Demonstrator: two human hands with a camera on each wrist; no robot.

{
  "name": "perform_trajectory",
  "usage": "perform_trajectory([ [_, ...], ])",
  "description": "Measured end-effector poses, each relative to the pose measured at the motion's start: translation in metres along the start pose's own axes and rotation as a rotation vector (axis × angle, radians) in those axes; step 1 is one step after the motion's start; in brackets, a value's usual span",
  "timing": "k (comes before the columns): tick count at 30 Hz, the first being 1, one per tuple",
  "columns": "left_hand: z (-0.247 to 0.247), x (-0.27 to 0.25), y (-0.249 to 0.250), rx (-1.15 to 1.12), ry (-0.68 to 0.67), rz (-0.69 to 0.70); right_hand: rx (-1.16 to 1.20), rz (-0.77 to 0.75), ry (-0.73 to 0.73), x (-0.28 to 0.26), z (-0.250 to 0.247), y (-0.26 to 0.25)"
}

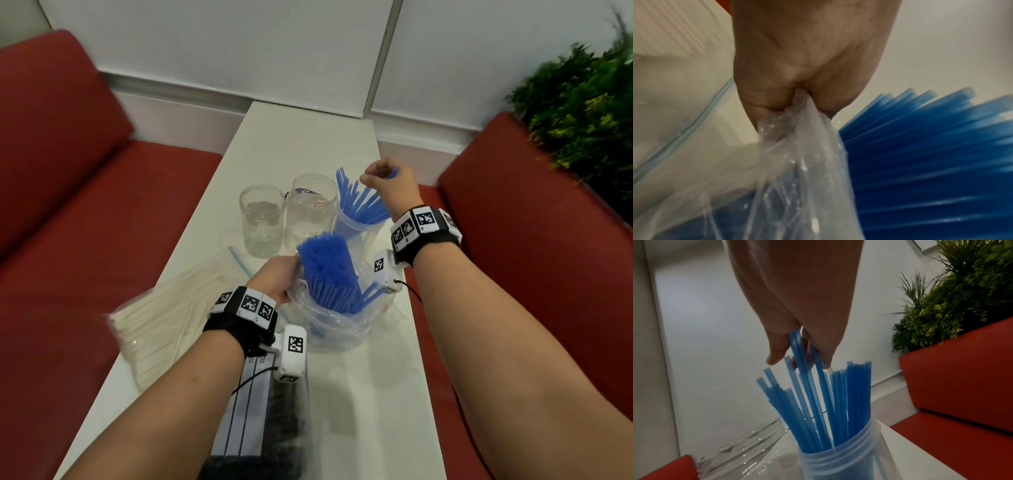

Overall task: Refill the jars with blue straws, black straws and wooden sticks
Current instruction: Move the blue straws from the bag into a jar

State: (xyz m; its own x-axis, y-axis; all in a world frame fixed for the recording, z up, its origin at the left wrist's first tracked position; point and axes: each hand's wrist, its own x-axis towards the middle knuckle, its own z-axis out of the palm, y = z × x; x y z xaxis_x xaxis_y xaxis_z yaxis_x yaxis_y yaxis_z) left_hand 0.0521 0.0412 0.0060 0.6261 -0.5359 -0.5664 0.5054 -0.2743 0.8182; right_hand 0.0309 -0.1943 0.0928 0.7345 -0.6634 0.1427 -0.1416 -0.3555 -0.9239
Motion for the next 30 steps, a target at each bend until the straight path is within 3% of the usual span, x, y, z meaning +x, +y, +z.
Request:
perform_trajectory([
  [3, 0.002, 0.004, -0.001, -0.010, -0.018, 0.029, -0.062, -0.012, -0.023, -0.003, -0.003, 0.004],
  [7, 0.003, 0.003, -0.003, -0.005, -0.031, 0.064, -0.211, -0.290, 0.207, -0.014, -0.006, -0.005],
  [9, 0.004, -0.002, -0.003, 0.006, -0.033, 0.075, -0.517, -0.307, 0.071, -0.018, -0.005, -0.005],
  [11, 0.003, -0.005, -0.005, -0.002, -0.039, 0.081, -0.857, -0.160, -0.117, -0.023, -0.002, -0.004],
  [12, 0.002, -0.007, -0.006, -0.014, -0.040, 0.079, -0.911, -0.125, -0.132, -0.028, -0.001, -0.005],
  [14, 0.001, -0.010, -0.007, -0.011, -0.034, 0.071, -0.802, -0.189, -0.022, -0.037, -0.005, -0.019],
  [16, -0.002, -0.012, -0.007, 0.001, -0.019, 0.074, -0.577, -0.309, 0.137, -0.048, -0.017, -0.032],
  [18, -0.003, -0.014, -0.006, -0.004, -0.005, 0.074, -0.311, -0.352, 0.191, -0.063, -0.029, -0.036],
  [21, -0.002, -0.018, -0.006, -0.023, 0.005, 0.055, -0.022, -0.199, 0.073, -0.106, -0.035, -0.017],
  [25, 0.002, -0.022, -0.005, -0.034, 0.024, 0.044, 0.095, 0.011, -0.211, -0.177, -0.027, 0.039],
  [28, 0.001, -0.021, -0.006, -0.046, 0.047, 0.039, 0.181, 0.065, -0.410, -0.215, -0.008, 0.067],
  [30, 0.002, -0.021, -0.008, -0.062, 0.042, 0.049, 0.200, 0.053, -0.406, -0.223, 0.008, 0.073],
])
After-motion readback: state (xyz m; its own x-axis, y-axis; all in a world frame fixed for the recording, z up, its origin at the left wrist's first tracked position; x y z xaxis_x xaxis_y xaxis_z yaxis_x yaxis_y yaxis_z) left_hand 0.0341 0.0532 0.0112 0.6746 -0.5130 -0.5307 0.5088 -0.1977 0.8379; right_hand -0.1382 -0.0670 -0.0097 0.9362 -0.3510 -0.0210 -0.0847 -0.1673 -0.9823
